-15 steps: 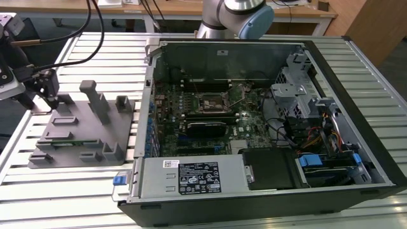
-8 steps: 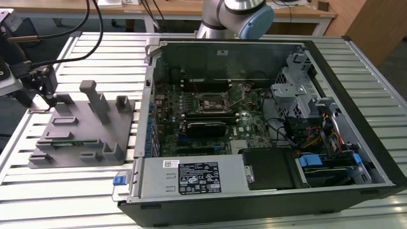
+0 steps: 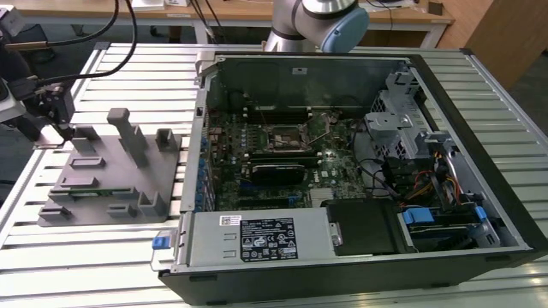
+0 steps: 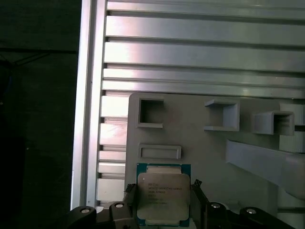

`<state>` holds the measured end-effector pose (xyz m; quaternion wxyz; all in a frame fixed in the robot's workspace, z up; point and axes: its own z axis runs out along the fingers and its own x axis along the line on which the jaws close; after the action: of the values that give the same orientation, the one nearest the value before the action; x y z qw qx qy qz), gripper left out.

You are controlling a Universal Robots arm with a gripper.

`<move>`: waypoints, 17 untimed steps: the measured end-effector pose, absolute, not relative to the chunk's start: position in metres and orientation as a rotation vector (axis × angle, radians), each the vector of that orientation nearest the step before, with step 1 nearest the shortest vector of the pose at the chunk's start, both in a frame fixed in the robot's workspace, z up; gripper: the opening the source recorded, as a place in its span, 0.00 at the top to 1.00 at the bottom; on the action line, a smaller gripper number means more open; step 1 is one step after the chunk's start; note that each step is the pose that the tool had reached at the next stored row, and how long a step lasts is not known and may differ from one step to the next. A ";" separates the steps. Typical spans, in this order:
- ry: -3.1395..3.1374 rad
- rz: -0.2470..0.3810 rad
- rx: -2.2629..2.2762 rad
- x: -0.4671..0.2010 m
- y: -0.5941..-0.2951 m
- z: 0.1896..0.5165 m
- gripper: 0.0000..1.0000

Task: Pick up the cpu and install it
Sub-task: 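Pick up the cpu and move it towards the insertion slot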

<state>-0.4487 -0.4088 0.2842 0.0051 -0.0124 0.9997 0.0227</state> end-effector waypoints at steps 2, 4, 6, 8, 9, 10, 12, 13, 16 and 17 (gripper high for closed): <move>3.130 0.071 -0.039 -0.449 -0.409 0.286 0.47; 3.130 0.071 -0.039 -0.449 -0.409 0.288 0.47; 3.130 0.071 -0.039 -0.449 -0.409 0.290 0.47; 3.130 0.071 -0.039 -0.449 -0.409 0.292 0.47; 3.130 0.071 -0.039 -0.449 -0.409 0.293 0.47; 3.130 0.071 -0.039 -0.449 -0.409 0.294 0.47; 3.130 0.071 -0.039 -0.449 -0.409 0.296 0.47; 3.130 0.071 -0.039 -0.449 -0.409 0.298 0.47; 3.130 0.071 -0.039 -0.449 -0.409 0.301 0.47; 3.130 0.071 -0.039 -0.449 -0.409 0.302 0.47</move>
<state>-0.4488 -0.4086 0.3023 0.0051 -0.0124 0.9997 0.0227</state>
